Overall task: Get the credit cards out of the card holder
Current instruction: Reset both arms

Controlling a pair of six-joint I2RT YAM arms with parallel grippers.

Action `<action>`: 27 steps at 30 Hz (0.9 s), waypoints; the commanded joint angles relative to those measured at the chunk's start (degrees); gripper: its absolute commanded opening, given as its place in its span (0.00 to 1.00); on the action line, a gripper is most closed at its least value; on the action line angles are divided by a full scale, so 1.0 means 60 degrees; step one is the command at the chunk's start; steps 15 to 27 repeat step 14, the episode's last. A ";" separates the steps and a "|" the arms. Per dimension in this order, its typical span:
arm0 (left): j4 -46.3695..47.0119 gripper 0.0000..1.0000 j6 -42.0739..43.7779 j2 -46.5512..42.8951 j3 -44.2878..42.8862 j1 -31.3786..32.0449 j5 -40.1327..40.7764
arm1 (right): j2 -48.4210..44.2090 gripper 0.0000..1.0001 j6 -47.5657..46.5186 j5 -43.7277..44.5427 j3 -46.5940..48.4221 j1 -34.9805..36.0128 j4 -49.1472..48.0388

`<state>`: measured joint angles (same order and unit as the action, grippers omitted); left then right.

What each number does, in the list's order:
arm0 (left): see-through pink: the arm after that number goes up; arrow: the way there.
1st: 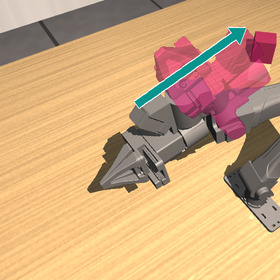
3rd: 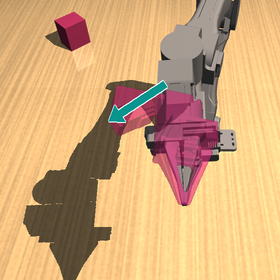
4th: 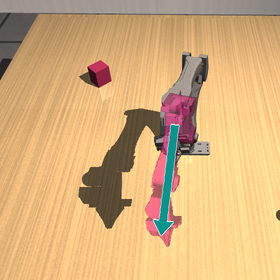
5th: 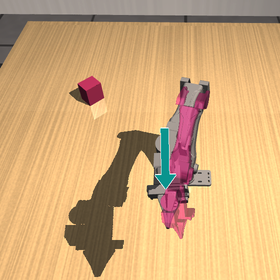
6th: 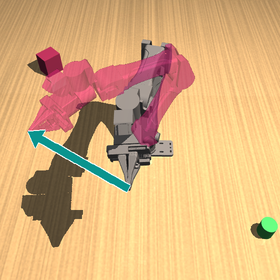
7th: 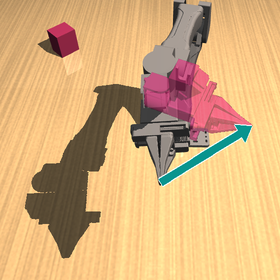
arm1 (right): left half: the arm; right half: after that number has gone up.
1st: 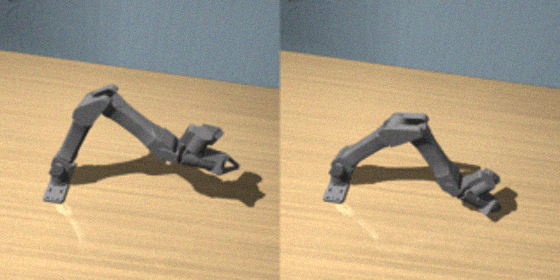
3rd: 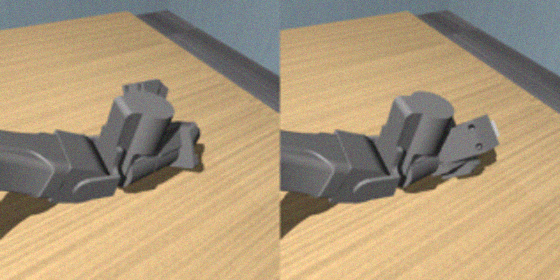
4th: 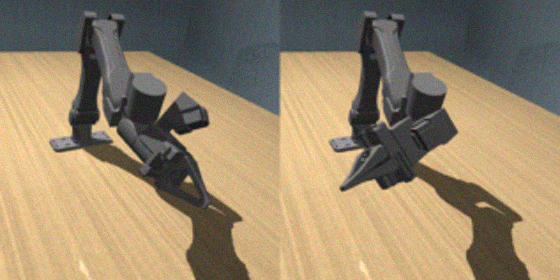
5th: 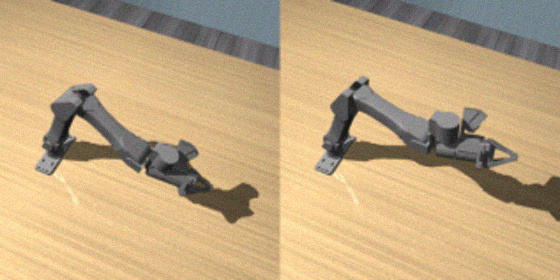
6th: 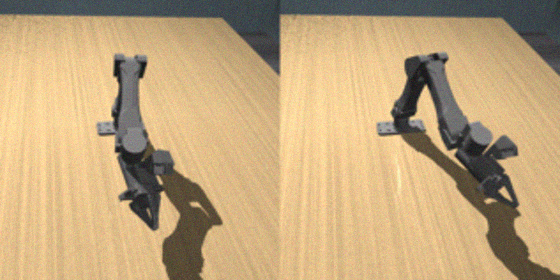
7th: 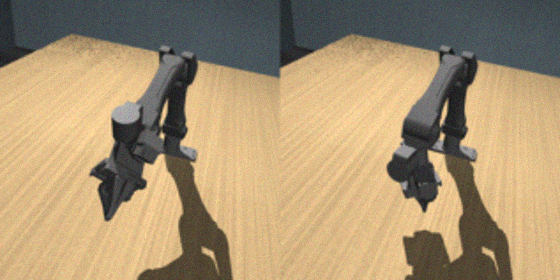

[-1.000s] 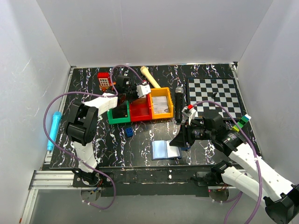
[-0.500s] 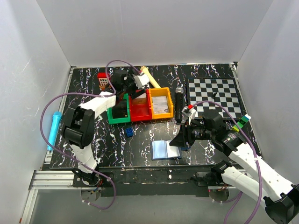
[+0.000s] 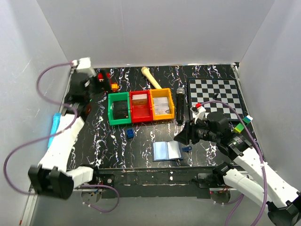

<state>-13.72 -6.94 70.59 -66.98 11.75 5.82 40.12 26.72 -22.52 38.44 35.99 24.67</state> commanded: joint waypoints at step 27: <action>-0.4466 0.98 -0.4043 -0.3518 0.2156 -0.0610 -0.1119 | -0.0565 0.85 0.0232 0.5290 0.1562 -0.0080 0.1089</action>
